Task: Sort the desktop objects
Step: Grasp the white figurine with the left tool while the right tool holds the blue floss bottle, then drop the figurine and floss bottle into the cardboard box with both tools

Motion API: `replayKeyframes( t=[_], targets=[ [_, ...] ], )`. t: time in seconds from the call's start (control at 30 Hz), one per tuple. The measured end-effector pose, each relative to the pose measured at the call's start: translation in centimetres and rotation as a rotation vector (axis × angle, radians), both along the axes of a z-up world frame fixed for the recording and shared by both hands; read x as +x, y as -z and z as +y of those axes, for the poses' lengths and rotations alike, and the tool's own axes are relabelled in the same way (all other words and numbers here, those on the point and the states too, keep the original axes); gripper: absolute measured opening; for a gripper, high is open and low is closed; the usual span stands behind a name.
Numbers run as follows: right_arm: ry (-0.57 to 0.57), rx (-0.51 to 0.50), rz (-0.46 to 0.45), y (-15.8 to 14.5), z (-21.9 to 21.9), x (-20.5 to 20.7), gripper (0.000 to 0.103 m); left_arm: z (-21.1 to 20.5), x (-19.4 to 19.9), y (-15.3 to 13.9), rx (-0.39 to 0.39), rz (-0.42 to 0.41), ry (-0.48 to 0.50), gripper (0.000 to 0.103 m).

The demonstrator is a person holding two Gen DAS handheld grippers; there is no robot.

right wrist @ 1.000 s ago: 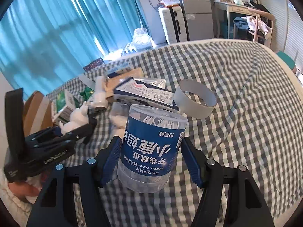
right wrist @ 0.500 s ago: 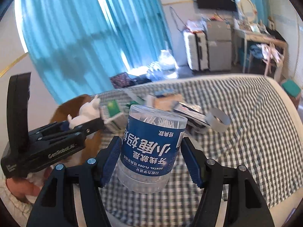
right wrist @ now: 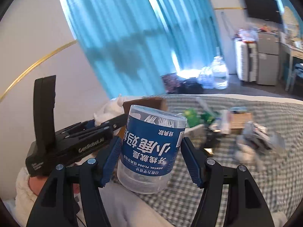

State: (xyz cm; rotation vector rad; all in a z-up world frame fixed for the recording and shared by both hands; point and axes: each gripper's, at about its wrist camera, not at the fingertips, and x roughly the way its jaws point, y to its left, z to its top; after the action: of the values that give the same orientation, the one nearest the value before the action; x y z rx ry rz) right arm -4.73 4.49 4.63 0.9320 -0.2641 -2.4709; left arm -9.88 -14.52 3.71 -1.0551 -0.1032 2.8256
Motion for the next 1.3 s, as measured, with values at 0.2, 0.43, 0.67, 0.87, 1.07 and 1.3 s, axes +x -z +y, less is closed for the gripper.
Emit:
replayKeyframes(
  t=[0.2, 0.43, 0.67, 0.87, 1.07, 1.3],
  targets=[
    [-0.093, 0.001, -0.07, 3.3, -5.5, -2.9, 0.065, -5.9, -1.7, 3.8, -0.009, -0.082, -0.11, 0.049],
    [-0.114, 0.029, -0.186, 8.3, -8.4, -6.9, 0.065, -9.5, -3.3, 8.5, -0.007, -0.186, -0.149, 0.049],
    [-0.087, 0.095, -0.189, 10.2, -9.5, -8.8, 0.065, -9.5, -4.7, 11.2, -0.004, -0.222, -0.102, 0.049],
    [-0.077, 0.103, -0.146, 10.1, -9.6, -8.8, 0.067, -9.6, -5.7, 11.9, -0.031, -0.2, -0.112, 0.068],
    [-0.02, 0.091, -0.08, 8.0, -8.4, -7.8, 0.076, -9.4, -4.3, 10.4, -0.124, -0.145, -0.183, 0.091],
    [0.048, 0.067, -0.018, 4.4, -5.2, -5.2, 0.076, -7.7, -1.7, 6.9, -0.135, -0.086, -0.182, 0.096]
  ],
)
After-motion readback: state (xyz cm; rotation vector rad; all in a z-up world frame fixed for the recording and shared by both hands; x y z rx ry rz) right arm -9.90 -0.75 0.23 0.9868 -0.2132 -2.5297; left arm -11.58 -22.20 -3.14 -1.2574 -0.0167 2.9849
